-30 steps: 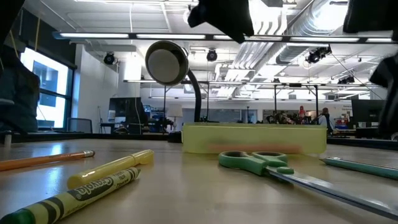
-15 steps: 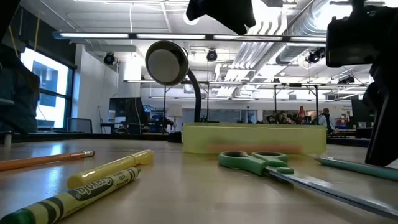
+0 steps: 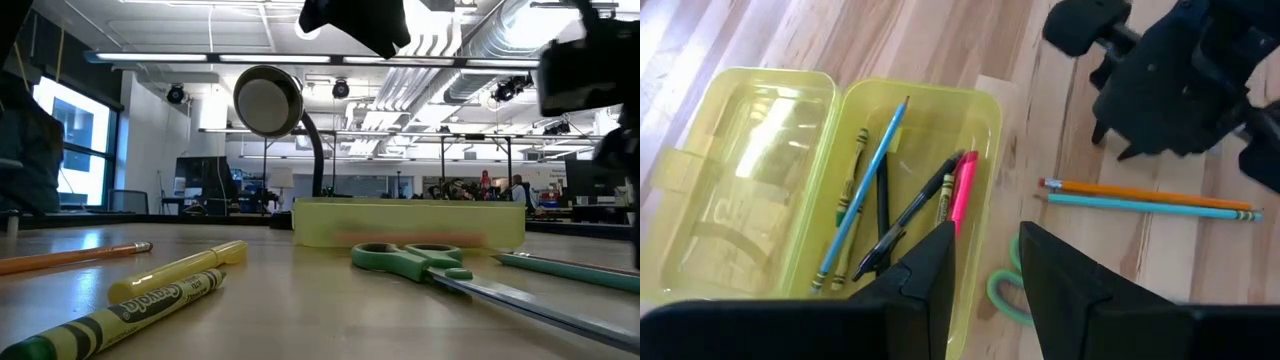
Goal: Pick & place school supplies into a supply box
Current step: Put the right yellow pencil into the yellow supply box
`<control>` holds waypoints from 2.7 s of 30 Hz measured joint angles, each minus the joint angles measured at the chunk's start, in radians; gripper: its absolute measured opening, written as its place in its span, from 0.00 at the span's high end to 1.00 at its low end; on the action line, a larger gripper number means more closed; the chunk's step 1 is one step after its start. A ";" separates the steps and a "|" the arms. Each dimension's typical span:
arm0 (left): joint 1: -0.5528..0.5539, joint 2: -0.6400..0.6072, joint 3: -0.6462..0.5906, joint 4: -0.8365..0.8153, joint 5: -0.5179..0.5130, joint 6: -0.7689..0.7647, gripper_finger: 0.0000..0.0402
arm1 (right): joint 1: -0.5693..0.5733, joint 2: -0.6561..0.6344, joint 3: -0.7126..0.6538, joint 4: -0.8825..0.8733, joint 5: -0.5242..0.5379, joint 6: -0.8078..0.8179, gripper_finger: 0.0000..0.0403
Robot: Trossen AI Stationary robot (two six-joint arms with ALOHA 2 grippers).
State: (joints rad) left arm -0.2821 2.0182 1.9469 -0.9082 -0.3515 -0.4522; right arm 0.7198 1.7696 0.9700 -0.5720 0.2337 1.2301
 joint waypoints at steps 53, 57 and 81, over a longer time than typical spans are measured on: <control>0.000 0.000 0.000 0.023 0.001 0.002 0.64 | 0.053 0.033 -0.001 0.219 0.043 -0.123 0.94; 0.000 0.000 0.000 0.023 0.000 0.002 0.64 | 0.054 -0.001 -0.003 0.203 0.037 -0.135 0.94; 0.000 0.000 0.000 0.043 0.001 -0.002 0.64 | 0.071 -0.063 -0.003 0.143 0.009 0.161 0.71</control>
State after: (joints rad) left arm -0.2821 2.0186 1.9469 -0.8654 -0.3508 -0.4541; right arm 0.7910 1.7061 0.9672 -0.4286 0.2428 1.3910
